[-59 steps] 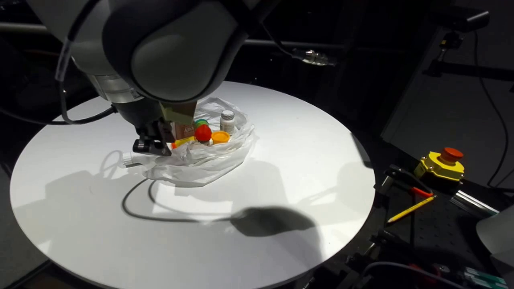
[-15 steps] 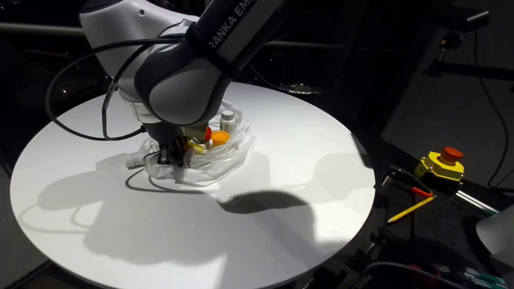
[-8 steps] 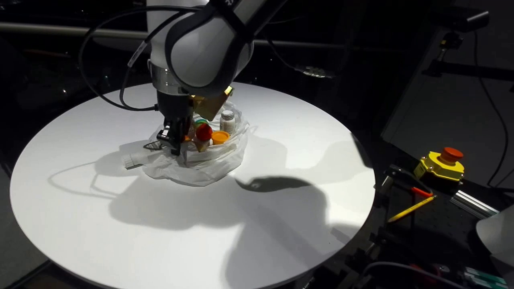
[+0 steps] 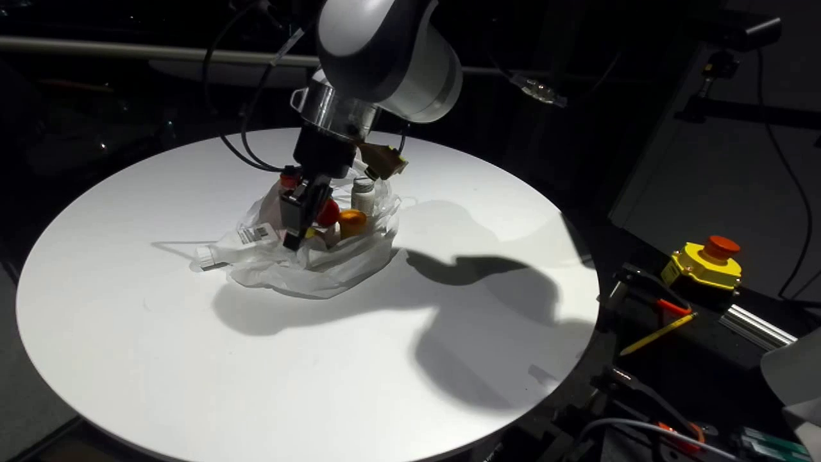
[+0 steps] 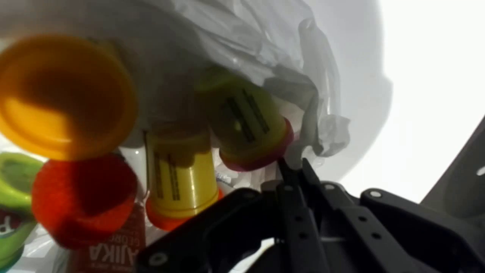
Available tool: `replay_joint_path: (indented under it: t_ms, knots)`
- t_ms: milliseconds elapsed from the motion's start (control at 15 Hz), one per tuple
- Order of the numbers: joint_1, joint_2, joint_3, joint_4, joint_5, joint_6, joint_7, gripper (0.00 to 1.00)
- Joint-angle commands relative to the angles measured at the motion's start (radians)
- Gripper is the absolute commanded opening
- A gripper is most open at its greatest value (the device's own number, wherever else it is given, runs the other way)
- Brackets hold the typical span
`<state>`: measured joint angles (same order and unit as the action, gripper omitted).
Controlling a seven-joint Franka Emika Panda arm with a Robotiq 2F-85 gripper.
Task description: Pick up the bottles and small containers from the table and put them in the plastic bag.
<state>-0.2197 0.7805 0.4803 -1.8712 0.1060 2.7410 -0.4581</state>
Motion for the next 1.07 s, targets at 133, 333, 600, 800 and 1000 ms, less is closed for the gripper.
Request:
replay_joint_path:
  t_ms: [133, 333, 600, 800, 1000]
  knots:
    - [-0.251, -0.007, 0.209, -0.103, 0.167, -0.005, -0.231, 0.08]
    - [-0.331, -0.009, 0.28, -0.127, 0.226, -0.02, -0.308, 0.08]
    - [-0.33, -0.073, 0.323, -0.166, 0.232, 0.005, -0.327, 0.07]
    - [-0.194, -0.215, 0.249, -0.223, 0.19, 0.099, -0.197, 0.03]
    - [-0.059, -0.343, 0.18, -0.271, 0.169, 0.182, -0.039, 0.01]
